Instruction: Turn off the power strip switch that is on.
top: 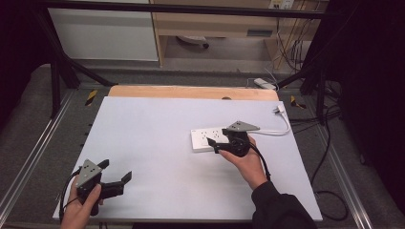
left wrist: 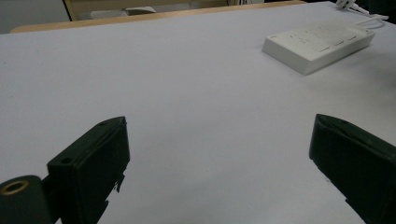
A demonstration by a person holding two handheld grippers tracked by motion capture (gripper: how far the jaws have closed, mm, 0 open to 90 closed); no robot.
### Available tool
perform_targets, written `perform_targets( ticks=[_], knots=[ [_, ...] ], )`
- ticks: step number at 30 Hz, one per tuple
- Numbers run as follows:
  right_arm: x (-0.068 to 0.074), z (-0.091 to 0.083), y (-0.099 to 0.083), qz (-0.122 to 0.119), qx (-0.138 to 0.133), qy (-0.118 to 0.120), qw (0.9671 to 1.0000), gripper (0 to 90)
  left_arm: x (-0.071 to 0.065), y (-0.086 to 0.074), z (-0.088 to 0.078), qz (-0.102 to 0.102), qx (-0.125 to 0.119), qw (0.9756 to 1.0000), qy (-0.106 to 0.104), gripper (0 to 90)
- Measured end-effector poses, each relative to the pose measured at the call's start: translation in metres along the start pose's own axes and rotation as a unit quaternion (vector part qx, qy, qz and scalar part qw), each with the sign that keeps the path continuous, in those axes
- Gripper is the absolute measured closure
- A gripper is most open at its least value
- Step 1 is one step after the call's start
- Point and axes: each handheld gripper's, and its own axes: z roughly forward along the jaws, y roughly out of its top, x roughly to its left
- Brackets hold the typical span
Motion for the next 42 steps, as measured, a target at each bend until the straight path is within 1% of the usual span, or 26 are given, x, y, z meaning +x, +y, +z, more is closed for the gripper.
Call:
perform_targets(
  ticks=[6,11,13,15,21,26,33,38,42],
  knots=[
    [-0.002,-0.004,0.003,0.003,-0.004,-0.013,0.9999,12.4,0.000,0.000,0.000,0.000,0.000,1.0000,0.000,5.0],
    [-0.004,-0.008,0.005,0.005,-0.010,-0.023,0.9997,5.9,0.000,0.000,0.000,0.000,0.000,1.0000,0.001,5.0],
    [-0.005,-0.011,0.006,0.005,-0.015,-0.026,0.9995,5.2,0.000,0.000,0.000,0.002,0.000,1.0000,0.003,5.0],
    [-0.006,-0.015,0.007,0.004,-0.019,-0.026,0.9995,4.5,0.000,0.000,0.000,0.000,0.000,1.0000,0.001,5.0],
    [-0.012,-0.029,0.010,0.005,-0.049,-0.035,0.9982,4.3,0.000,0.000,-0.001,0.002,-0.001,1.0000,0.003,5.0],
    [-0.018,-0.042,0.012,0.006,-0.078,-0.051,0.9956,4.1,0.000,0.000,0.000,0.002,-0.001,1.0000,0.003,5.0],
    [-0.028,-0.061,0.011,-0.002,-0.098,-0.073,0.9924,4.4,0.000,0.000,0.000,0.001,-0.001,1.0000,0.002,5.0],
    [-0.035,-0.077,0.010,-0.006,-0.114,-0.083,0.9900,3.4,-0.001,0.000,0.000,0.001,-0.001,1.0000,0.002,5.0],
    [-0.040,-0.088,0.008,-0.010,-0.119,-0.089,0.9889,3.2,-0.001,0.000,0.000,0.002,-0.001,1.0000,0.002,5.0]
  ],
)
